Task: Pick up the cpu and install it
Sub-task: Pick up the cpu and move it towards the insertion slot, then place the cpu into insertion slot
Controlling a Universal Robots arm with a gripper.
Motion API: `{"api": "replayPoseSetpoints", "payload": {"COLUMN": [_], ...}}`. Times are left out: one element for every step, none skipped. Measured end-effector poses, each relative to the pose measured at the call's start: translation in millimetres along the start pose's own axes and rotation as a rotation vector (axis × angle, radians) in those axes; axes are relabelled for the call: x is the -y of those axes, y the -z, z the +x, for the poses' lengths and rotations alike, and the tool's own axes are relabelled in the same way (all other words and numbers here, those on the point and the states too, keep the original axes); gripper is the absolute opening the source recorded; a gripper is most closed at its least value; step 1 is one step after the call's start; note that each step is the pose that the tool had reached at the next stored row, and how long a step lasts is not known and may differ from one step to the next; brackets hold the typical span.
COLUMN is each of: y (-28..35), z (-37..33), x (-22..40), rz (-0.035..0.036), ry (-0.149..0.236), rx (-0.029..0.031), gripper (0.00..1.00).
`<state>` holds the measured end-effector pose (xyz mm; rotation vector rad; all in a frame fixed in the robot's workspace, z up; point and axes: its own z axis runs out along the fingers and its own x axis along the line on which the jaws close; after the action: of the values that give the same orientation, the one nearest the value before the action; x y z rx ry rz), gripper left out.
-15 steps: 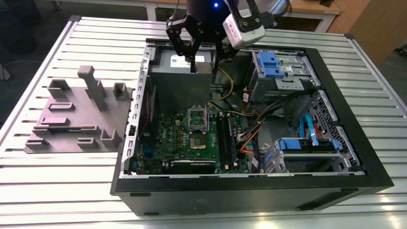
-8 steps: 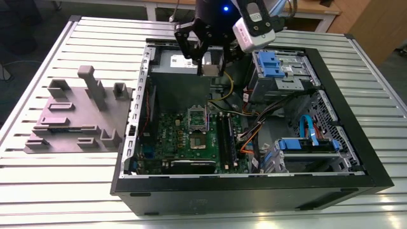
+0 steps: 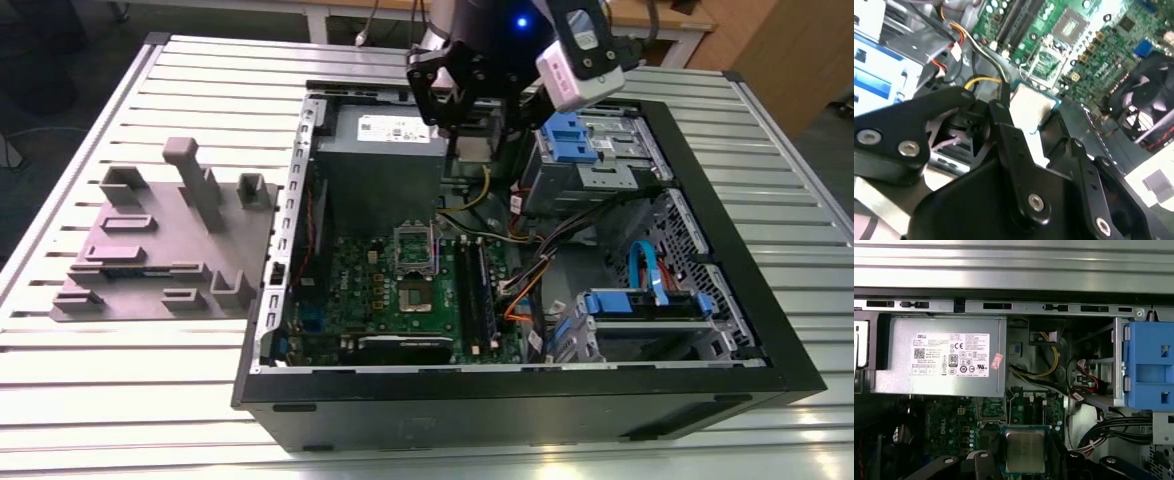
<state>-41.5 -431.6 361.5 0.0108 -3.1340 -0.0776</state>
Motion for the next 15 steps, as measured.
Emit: {"api": "replayPoseSetpoints", "payload": {"y": [0.0, 0.1, 0.0, 0.0, 0.1, 0.1, 0.0, 0.1, 0.1, 0.1, 0.1, 0.1, 0.1, 0.1, 0.1], "z": [-0.6, -1.1, -1.7, -2.3, -2.9, -3.4, -4.0, -4.5, -5.1, -5.6, -6.2, -6.7, -7.3, -7.9, -8.5], "x": [0.0, 0.0, 0.0, 0.0, 0.0, 0.0, 0.0, 0.0, 0.0, 0.0, 0.0, 0.0, 0.0, 0.0, 0.0], "rz": [0.0001, 0.0002, 0.0001, 0.0001, 0.0001, 0.0001, 0.0000, 0.0001, 0.0001, 0.0001, 0.0001, 0.0001, 0.0001, 0.0001, 0.0001], "ry": [0.000, 0.000, 0.000, 0.000, 0.000, 0.000, 0.000, 0.000, 0.000, 0.000, 0.000, 0.000, 0.000, 0.000, 0.000], "rx": [0.0000, -0.0001, 0.0000, 0.0000, 0.0000, 0.0000, 0.0000, 0.0000, 0.0000, 0.0000, 0.0000, 0.0000, 0.0000, 0.0000, 0.0000], "gripper": [0.47, 0.47, 0.47, 0.47, 0.47, 0.47, 0.47, 0.47, 0.47, 0.47, 0.47, 0.47, 0.47, 0.47, 0.47]}}
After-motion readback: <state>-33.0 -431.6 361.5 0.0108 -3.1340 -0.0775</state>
